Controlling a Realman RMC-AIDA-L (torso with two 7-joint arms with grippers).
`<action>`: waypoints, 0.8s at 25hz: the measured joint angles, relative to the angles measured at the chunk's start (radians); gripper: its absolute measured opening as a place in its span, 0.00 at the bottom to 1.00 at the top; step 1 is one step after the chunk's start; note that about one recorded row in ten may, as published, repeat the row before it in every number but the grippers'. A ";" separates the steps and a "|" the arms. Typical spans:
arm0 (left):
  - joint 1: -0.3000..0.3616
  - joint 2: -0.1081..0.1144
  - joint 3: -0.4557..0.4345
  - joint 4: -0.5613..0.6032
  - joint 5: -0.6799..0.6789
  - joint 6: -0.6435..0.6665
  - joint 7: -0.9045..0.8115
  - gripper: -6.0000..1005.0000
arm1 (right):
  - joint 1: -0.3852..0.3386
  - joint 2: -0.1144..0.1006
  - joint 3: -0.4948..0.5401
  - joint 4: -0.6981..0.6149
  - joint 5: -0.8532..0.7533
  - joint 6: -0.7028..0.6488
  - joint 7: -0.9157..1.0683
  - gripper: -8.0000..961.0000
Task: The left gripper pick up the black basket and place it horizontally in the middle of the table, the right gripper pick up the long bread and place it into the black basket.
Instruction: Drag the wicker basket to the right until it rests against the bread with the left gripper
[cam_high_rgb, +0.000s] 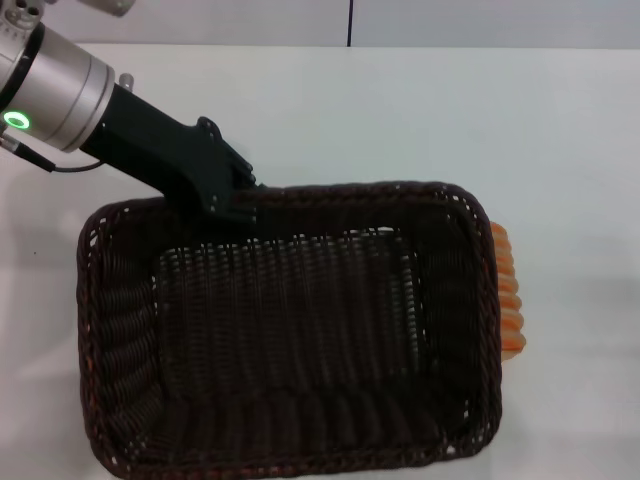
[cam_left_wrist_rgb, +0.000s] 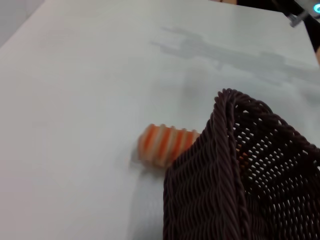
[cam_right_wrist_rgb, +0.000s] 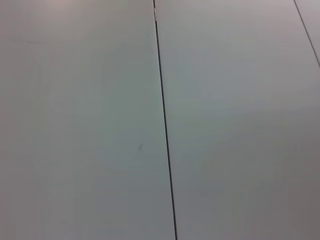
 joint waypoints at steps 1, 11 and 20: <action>0.000 0.000 0.002 0.000 0.000 -0.007 0.010 0.21 | 0.000 0.000 0.000 0.000 0.000 -0.002 0.000 0.75; 0.004 -0.014 -0.008 -0.012 -0.003 -0.031 0.067 0.30 | -0.020 0.000 0.000 0.014 0.000 -0.020 0.000 0.75; 0.009 -0.025 -0.050 -0.044 -0.010 0.030 0.061 0.57 | -0.027 0.000 -0.018 0.014 -0.001 -0.024 0.000 0.75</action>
